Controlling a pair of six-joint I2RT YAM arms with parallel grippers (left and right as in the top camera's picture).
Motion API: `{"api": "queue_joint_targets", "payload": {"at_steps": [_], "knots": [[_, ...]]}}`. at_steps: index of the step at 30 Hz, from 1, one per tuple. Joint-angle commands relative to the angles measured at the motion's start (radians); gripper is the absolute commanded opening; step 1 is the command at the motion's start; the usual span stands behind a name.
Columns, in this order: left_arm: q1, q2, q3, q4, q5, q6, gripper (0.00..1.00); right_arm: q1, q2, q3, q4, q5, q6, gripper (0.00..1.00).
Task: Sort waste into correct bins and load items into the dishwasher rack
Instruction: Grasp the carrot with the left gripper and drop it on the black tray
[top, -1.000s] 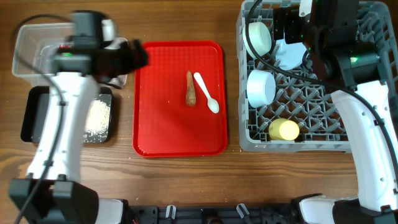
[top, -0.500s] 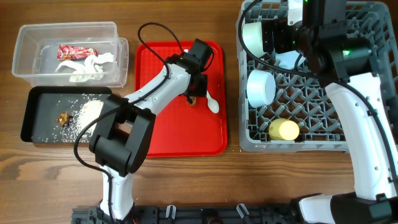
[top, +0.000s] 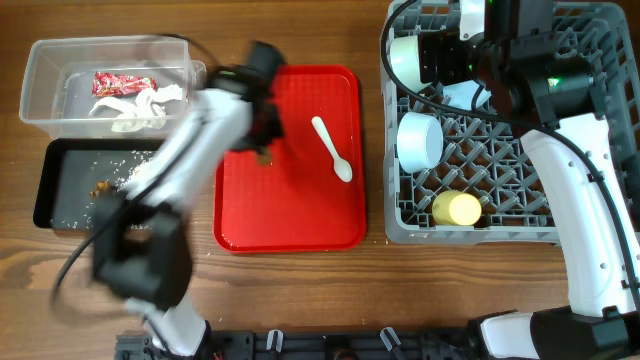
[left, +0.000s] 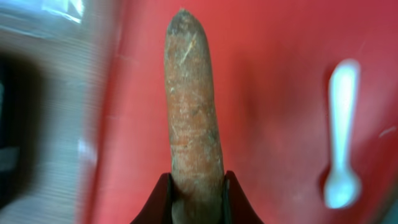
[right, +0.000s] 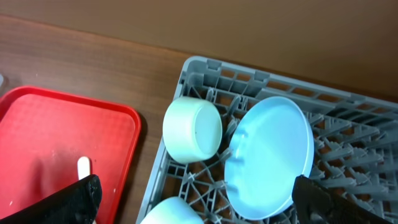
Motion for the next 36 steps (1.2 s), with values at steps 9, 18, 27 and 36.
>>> {"api": "queue_joint_targets", "payload": {"at_steps": [9,18,27,36], "knots": [[0.719,-0.356,-0.172,-0.095,-0.166,-0.352,0.08,0.0,0.025,-0.004,0.037,-0.066,0.015,1.0],[0.752,-0.098,-0.55,0.374,-0.106,-0.478,0.14,0.001,0.042,-0.004,0.036,-0.229,0.014,1.0],[0.752,-0.135,-0.548,0.32,-0.069,-0.469,0.98,0.232,0.143,-0.004,0.041,-0.356,0.014,0.99],[0.75,-0.595,-0.542,0.342,0.133,-0.049,1.0,0.304,0.431,-0.016,-0.232,-0.282,0.004,0.86]]}}
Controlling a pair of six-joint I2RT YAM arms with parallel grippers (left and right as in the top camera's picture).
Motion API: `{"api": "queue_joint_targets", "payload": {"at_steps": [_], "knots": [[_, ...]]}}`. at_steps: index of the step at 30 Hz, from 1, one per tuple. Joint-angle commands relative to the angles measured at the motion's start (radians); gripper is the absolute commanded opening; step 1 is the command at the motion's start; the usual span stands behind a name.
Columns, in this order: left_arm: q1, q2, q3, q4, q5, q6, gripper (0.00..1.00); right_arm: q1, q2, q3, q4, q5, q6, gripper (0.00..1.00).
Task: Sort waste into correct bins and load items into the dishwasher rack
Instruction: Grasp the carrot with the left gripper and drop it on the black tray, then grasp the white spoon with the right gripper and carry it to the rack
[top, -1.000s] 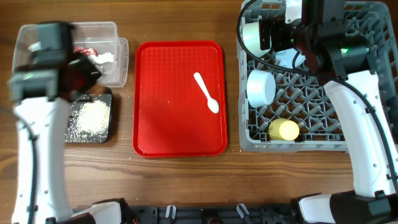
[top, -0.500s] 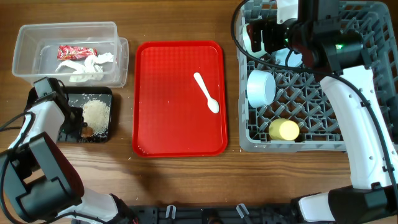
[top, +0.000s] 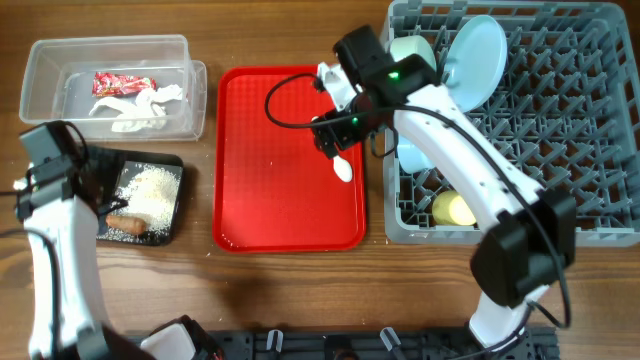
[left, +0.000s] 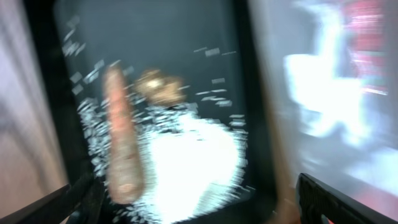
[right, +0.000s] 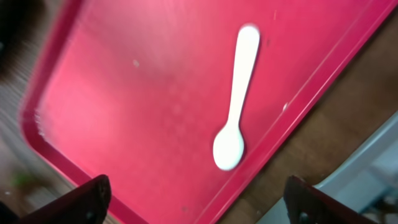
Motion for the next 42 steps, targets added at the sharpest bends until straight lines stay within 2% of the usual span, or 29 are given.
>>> {"api": "queue_joint_targets", "payload": {"at_steps": [1,2,6,9,15,23,25,29,32,36,38,42], "knots": [[-0.01,-0.138,0.005,0.05,0.213,0.271,1.0,0.0,0.096,-0.015,-0.034,0.008,-0.032,0.84],[-0.018,-0.15,0.005,0.058,0.234,0.291,0.99,0.0,0.114,-0.015,-0.041,0.004,-0.042,0.84],[-0.123,-0.124,0.005,0.07,0.241,0.293,1.0,0.0,0.219,-0.015,-0.046,0.005,-0.053,0.67],[-0.174,-0.061,0.005,0.07,0.241,0.292,1.0,-0.001,0.254,-0.041,-0.013,0.01,-0.068,0.64],[-0.179,-0.014,0.005,0.069,0.241,0.292,1.0,-0.025,0.267,-0.152,0.157,0.039,-0.07,0.58],[-0.179,-0.014,0.005,0.069,0.241,0.292,1.0,-0.08,0.267,-0.173,0.173,-0.047,-0.095,0.43],[-0.179,-0.014,0.005,0.069,0.241,0.293,1.0,-0.08,0.267,-0.173,0.172,-0.061,-0.094,0.29],[-0.179,-0.014,0.005,0.069,0.241,0.293,1.0,-0.08,0.267,-0.174,0.151,-0.079,-0.093,0.24],[-0.179,-0.014,0.005,0.069,0.241,0.292,1.0,-0.08,0.267,-0.173,0.146,-0.079,-0.093,0.05],[-0.179,-0.014,0.005,0.069,0.241,0.292,1.0,-0.08,0.24,-0.111,0.116,-0.079,-0.09,0.04],[-0.179,-0.014,0.005,0.069,0.241,0.293,1.0,-0.08,0.184,-0.019,0.069,-0.078,-0.09,0.04],[-0.179,-0.014,0.005,0.069,0.241,0.293,1.0,-0.1,0.011,0.117,0.049,0.005,0.028,0.04]]}}
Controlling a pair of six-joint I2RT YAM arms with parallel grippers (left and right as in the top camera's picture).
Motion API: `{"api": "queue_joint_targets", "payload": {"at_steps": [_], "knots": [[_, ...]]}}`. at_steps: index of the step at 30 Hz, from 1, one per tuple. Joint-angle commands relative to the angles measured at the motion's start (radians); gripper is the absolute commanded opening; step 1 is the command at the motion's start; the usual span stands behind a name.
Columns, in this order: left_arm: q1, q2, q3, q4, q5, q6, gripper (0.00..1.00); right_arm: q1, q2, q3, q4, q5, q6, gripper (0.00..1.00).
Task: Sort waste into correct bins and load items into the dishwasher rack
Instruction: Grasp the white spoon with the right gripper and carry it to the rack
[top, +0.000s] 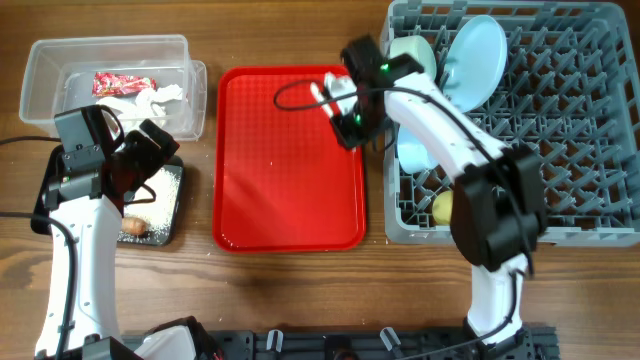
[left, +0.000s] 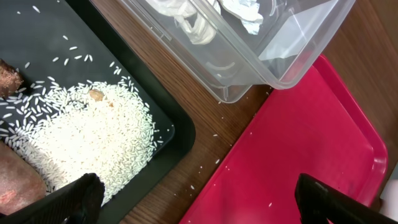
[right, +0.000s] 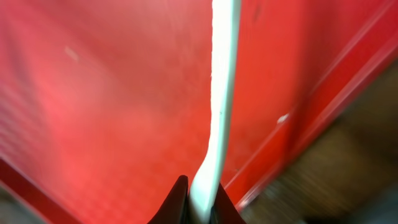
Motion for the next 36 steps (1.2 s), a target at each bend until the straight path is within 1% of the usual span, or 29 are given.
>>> {"api": "queue_joint_targets", "payload": {"at_steps": [1,3,4,5,6,7,9,11,12,14,16,17,18,22,23,24,25,26,27,28,30,33,36], "knots": [[-0.003,0.004,0.003,0.001,0.008,0.019,1.0,-0.036,-0.212,0.097,0.011,0.137,0.149,0.04],[-0.003,0.004,0.003,0.001,0.008,0.019,1.0,-0.102,-0.335,0.097,0.007,0.33,0.307,0.04],[-0.003,0.004,0.003,0.001,0.008,0.019,1.0,-0.137,-0.374,0.097,-0.007,0.394,0.358,0.04],[-0.003,0.004,0.003,0.001,0.008,0.019,1.0,-0.196,-0.428,0.097,-0.037,0.472,0.447,0.04],[-0.003,0.004,0.003,0.001,0.008,0.019,1.0,-0.249,-0.455,0.097,-0.067,0.502,0.508,0.04],[-0.003,0.004,0.003,0.001,0.008,0.019,1.0,-0.291,-0.467,0.097,-0.092,0.517,0.571,0.04],[-0.003,0.004,0.003,0.001,0.008,0.019,1.0,-0.392,-0.465,0.089,-0.154,0.52,0.757,0.04],[-0.003,0.004,0.003,0.001,0.008,0.019,1.0,-0.472,-0.464,0.035,-0.174,0.519,0.94,0.04],[-0.003,0.004,0.003,0.001,0.008,0.019,1.0,-0.494,-0.464,0.007,-0.178,0.519,1.031,0.04],[-0.003,0.004,0.003,0.001,0.008,0.019,1.0,-0.52,-0.46,-0.086,-0.179,0.518,1.258,0.04],[-0.003,0.004,0.003,0.001,0.008,0.019,1.0,-0.52,-0.46,-0.164,-0.169,0.476,1.437,0.04],[-0.003,0.004,0.003,0.001,0.008,0.019,1.0,-0.52,-0.46,-0.206,-0.148,0.435,1.485,0.04],[-0.003,0.004,0.003,0.001,0.008,0.019,1.0,-0.52,-0.46,-0.257,-0.106,0.388,1.508,0.04],[-0.003,0.004,0.003,0.001,0.008,0.019,1.0,-0.52,-0.459,-0.42,0.076,0.259,1.513,0.04],[-0.003,0.004,0.003,0.001,0.008,0.019,1.0,-0.52,-0.459,-0.433,0.101,0.242,1.513,0.07],[-0.003,0.004,0.003,0.001,0.008,0.019,1.0,-0.52,-0.459,-0.433,0.104,0.235,1.513,0.18],[-0.003,0.004,0.003,0.001,0.008,0.019,1.0,-0.519,-0.459,-0.433,0.116,0.221,1.511,0.55],[-0.003,0.004,0.003,0.001,0.008,0.019,1.0,-0.519,-0.459,-0.433,0.116,0.218,1.51,0.94],[-0.003,0.004,0.003,0.001,0.008,0.019,1.0,-0.519,-0.459,-0.433,0.114,0.217,1.507,1.0],[-0.003,0.004,0.003,0.001,0.008,0.019,1.0,-0.519,-0.459,-0.433,0.115,0.204,1.468,1.0],[-0.003,0.004,0.003,0.001,0.008,0.019,1.0,-0.519,-0.465,-0.433,0.179,0.138,1.305,1.0],[-0.003,0.004,0.003,0.001,0.008,0.019,1.0,-0.519,-0.523,-0.432,0.186,0.124,1.248,1.0],[-0.003,0.004,0.003,0.001,0.008,0.019,1.0,-0.512,-0.644,-0.432,0.174,0.099,1.114,1.0]]}}
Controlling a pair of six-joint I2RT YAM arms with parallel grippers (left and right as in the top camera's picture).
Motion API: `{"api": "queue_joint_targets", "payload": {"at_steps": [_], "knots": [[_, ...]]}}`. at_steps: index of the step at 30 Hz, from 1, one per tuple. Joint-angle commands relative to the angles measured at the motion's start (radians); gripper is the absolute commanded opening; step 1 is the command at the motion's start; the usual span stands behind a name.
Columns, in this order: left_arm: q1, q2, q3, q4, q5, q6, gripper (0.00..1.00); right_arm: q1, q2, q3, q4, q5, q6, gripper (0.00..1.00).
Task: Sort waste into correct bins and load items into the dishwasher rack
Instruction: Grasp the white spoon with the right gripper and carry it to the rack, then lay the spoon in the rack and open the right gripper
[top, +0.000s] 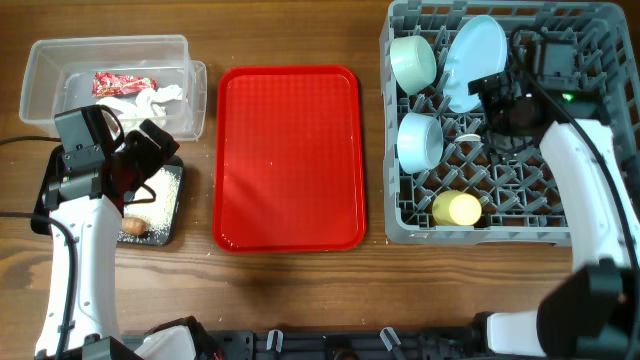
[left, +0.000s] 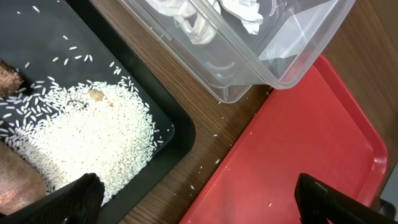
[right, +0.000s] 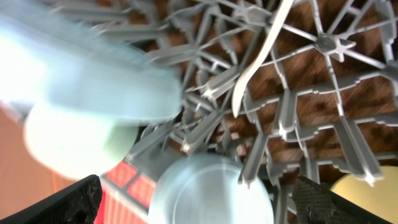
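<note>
The white plastic spoon (right: 261, 50) lies among the prongs of the grey dishwasher rack (top: 600, 60), small in the overhead view (top: 468, 140). Above it my right gripper (right: 199, 199) hangs open and empty, over the rack's middle (top: 497, 110). The red tray (top: 290, 160) is bare. My left gripper (left: 199, 199) is open and empty over the gap between the black tray (left: 177, 134) and the red tray, near the black tray's right end (top: 150, 150). A brownish orange root piece (left: 15, 186) lies in the black tray beside white rice (left: 81, 149).
A clear bin (top: 40, 100) at the back left holds a red wrapper (top: 125, 82) and crumpled tissue (top: 140, 105). The rack also holds a pale green bowl (top: 413, 62), a light blue plate (top: 475, 60), a pale cup (top: 420, 140) and a yellow cup (top: 457, 208).
My right gripper was shut on the spoon at the red tray's back right corner. Now it is open over the rack and the spoon lies in the rack. The left arm has not moved.
First my left gripper held the root piece over the red tray, with the spoon lying on that tray. Then the root lay in the black tray and my right gripper was open above the spoon. Then it gripped the spoon, which now rests in the rack.
</note>
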Motion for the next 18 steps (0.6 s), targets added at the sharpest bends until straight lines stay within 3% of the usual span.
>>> {"api": "queue_joint_targets", "payload": {"at_steps": [1,3,4,7,10,12,14,16,18], "knots": [[-0.003,0.004,0.003,0.0,0.008,0.019,1.0,0.031,-0.181,0.0,0.0,-0.081,-0.211,1.0],[-0.003,0.004,0.003,0.0,0.008,0.019,1.0,0.117,-0.263,0.0,0.11,-0.395,-0.564,1.0],[-0.003,0.004,0.003,0.0,0.008,0.019,1.0,0.188,-0.278,0.0,0.125,-0.473,-0.662,1.0],[-0.003,0.004,0.003,0.0,0.008,0.019,1.0,0.309,-0.254,0.0,0.058,-0.265,-0.656,1.0],[-0.003,0.004,0.003,0.0,0.008,0.019,1.0,0.313,-0.242,0.0,-0.003,-0.216,-0.658,1.0],[-0.003,0.004,0.003,0.0,0.008,0.019,1.0,0.313,-0.243,0.0,0.035,-0.2,-0.797,1.0],[-0.003,0.004,0.003,0.0,0.008,0.019,1.0,0.313,-0.261,0.0,0.156,-0.237,-1.027,1.0],[-0.003,0.004,0.003,0.0,0.008,0.019,1.0,0.313,-0.279,0.0,0.19,-0.193,-1.096,1.0],[-0.003,0.004,0.003,0.0,0.008,0.019,1.0,0.309,-0.317,-0.001,0.202,0.014,-1.102,1.0]]}}
